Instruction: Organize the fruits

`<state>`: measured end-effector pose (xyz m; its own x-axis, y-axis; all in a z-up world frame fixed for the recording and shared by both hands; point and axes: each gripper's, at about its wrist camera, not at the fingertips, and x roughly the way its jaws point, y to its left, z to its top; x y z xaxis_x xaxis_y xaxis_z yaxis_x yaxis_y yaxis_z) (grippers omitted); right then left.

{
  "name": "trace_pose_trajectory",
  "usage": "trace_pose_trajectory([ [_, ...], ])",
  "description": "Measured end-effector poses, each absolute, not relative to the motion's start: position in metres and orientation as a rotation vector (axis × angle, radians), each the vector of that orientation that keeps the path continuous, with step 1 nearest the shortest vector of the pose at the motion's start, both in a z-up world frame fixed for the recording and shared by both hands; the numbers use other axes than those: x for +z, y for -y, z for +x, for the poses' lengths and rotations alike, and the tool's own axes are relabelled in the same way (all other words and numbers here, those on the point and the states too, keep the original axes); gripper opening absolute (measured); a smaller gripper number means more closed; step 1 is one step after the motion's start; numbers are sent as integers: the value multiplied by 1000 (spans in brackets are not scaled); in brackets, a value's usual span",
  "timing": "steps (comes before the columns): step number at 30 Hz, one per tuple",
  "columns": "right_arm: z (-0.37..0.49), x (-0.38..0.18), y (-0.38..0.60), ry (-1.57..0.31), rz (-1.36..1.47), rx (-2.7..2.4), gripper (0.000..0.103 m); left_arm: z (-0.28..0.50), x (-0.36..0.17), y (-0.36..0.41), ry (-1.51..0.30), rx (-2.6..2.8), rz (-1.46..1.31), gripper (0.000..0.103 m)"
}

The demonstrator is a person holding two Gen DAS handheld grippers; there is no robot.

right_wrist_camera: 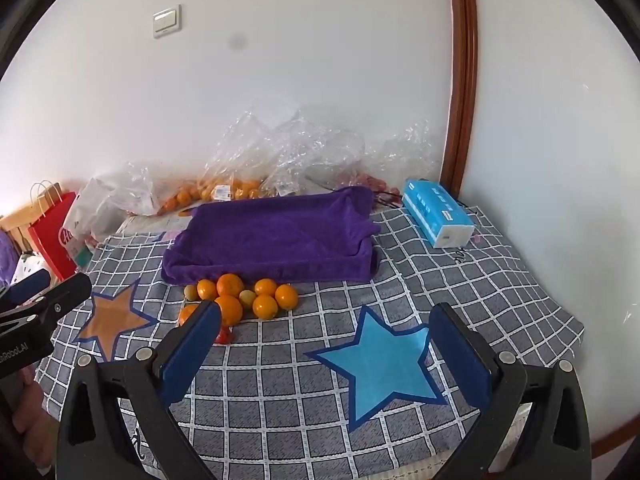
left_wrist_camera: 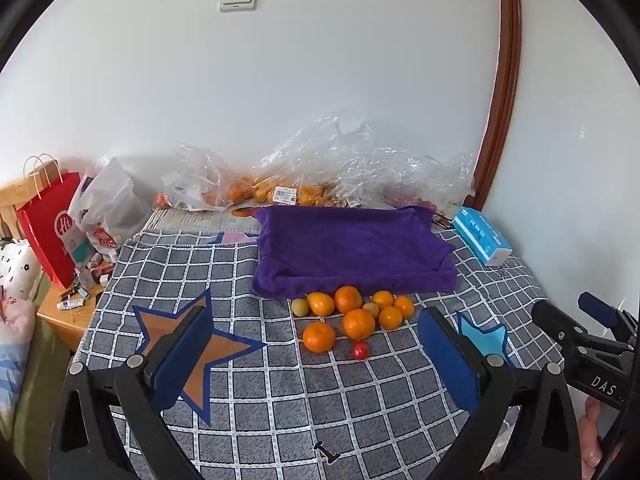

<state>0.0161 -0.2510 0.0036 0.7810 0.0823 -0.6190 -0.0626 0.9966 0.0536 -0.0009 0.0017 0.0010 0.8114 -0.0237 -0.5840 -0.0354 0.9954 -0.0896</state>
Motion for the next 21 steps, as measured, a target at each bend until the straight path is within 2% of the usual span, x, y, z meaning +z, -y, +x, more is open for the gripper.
trace_pose_trajectory([
  [21,16,4,244,-669,31,91,103,-4,-1,-8,-618,9,-109,103],
])
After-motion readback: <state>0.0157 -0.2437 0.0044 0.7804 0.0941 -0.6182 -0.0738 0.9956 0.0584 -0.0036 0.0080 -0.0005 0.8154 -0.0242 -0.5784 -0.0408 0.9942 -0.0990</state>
